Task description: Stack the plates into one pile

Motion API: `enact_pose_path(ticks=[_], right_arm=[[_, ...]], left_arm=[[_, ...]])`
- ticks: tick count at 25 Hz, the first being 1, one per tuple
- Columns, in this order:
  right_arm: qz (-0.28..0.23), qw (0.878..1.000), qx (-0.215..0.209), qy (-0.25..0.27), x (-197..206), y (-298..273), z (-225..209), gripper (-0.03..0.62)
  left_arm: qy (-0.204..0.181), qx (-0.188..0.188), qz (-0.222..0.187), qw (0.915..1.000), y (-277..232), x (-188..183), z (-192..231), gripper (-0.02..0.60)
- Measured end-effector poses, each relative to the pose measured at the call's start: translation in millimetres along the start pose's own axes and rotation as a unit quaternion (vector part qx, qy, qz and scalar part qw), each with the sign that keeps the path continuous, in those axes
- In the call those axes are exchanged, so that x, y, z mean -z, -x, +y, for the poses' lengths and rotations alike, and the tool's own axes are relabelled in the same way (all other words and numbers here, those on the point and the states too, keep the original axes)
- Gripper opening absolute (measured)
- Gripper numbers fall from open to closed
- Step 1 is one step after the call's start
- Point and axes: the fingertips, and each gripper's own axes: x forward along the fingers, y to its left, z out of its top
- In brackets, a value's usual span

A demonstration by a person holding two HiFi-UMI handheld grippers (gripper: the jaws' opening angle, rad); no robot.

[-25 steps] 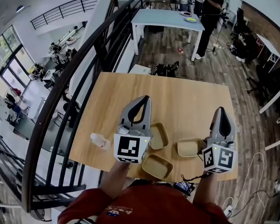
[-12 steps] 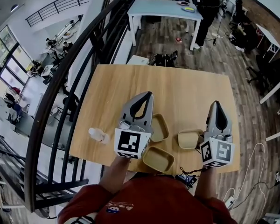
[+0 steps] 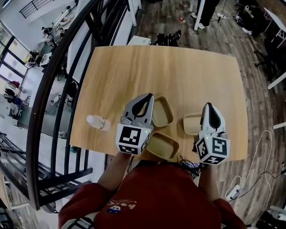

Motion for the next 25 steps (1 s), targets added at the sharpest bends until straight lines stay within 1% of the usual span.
enact_pose_path(ticks=[6,8,11,15,17,20,22,25], right_arm=[[0.061,0.998,-0.013,-0.018,46,11,12,0.011],[0.083,0.996,-0.019,-0.019,64,16,15,0.011],[0.128,0.991,-0.025,-0.023,96,28,19,0.011],[0.199,0.978,-0.032,-0.061,141,45,23,0.011],[0.223,0.971,-0.028,-0.078,158,52,23,0.011],[0.256,0.962,-0.027,-0.094,179,60,25,0.012],[0.283,0.953,-0.031,-0.104,195,68,30,0.035],[0.318,0.940,-0.023,-0.123,217,81,35,0.035]], left_arm=[[0.006,0.000,0.051,0.9987,10,42,-5,0.006],[0.010,0.004,0.075,0.9972,15,62,-10,0.006],[0.028,0.013,0.114,0.9930,25,94,-16,0.008],[0.050,0.018,0.164,0.9851,39,132,-21,0.015],[0.056,0.017,0.184,0.9812,44,148,-23,0.024],[0.060,0.014,0.215,0.9746,51,173,-26,0.032],[0.063,0.015,0.236,0.9696,56,189,-31,0.037],[0.059,0.020,0.264,0.9624,64,210,-38,0.055]])
